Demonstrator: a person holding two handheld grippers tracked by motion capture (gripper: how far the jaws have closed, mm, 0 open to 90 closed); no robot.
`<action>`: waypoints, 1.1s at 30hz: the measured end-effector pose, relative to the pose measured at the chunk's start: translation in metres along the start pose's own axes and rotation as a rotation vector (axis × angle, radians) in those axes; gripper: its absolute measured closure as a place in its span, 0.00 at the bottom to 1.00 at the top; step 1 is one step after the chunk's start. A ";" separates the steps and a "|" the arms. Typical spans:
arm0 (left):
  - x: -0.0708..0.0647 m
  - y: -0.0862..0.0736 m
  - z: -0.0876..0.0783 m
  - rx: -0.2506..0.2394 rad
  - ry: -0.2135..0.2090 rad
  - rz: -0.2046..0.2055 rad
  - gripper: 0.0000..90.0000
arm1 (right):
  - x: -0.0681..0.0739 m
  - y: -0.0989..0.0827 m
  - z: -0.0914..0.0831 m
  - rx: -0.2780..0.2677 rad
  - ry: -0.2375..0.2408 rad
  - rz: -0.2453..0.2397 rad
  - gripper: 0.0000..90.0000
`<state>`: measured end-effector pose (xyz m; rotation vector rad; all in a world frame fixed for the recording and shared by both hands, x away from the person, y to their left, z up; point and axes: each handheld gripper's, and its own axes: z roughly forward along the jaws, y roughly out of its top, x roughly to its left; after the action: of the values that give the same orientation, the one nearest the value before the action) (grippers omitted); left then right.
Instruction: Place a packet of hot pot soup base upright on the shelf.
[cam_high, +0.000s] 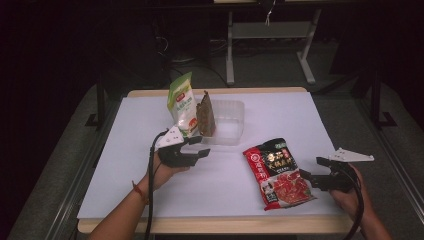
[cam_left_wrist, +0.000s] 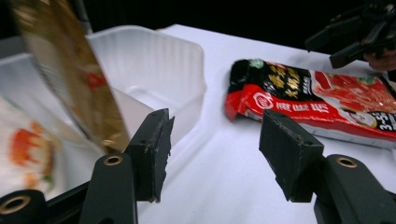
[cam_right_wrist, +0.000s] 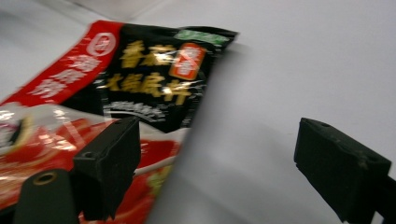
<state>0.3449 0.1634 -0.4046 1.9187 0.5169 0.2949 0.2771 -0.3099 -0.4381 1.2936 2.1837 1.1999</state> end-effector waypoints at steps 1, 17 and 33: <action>0.000 -0.001 0.003 0.005 -0.007 -0.007 0.46 | 0.003 0.000 -0.001 0.001 0.022 -0.001 0.16; -0.016 -0.009 0.043 0.112 -0.150 -0.070 0.40 | 0.020 -0.007 0.008 0.163 0.162 -0.020 0.22; -0.027 -0.009 0.062 0.147 -0.207 -0.099 0.38 | 0.029 -0.002 0.025 0.205 0.229 0.015 0.18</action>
<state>0.3456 0.1031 -0.4367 2.0307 0.5039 -0.0071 0.2761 -0.2734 -0.4510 1.3075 2.5215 1.2083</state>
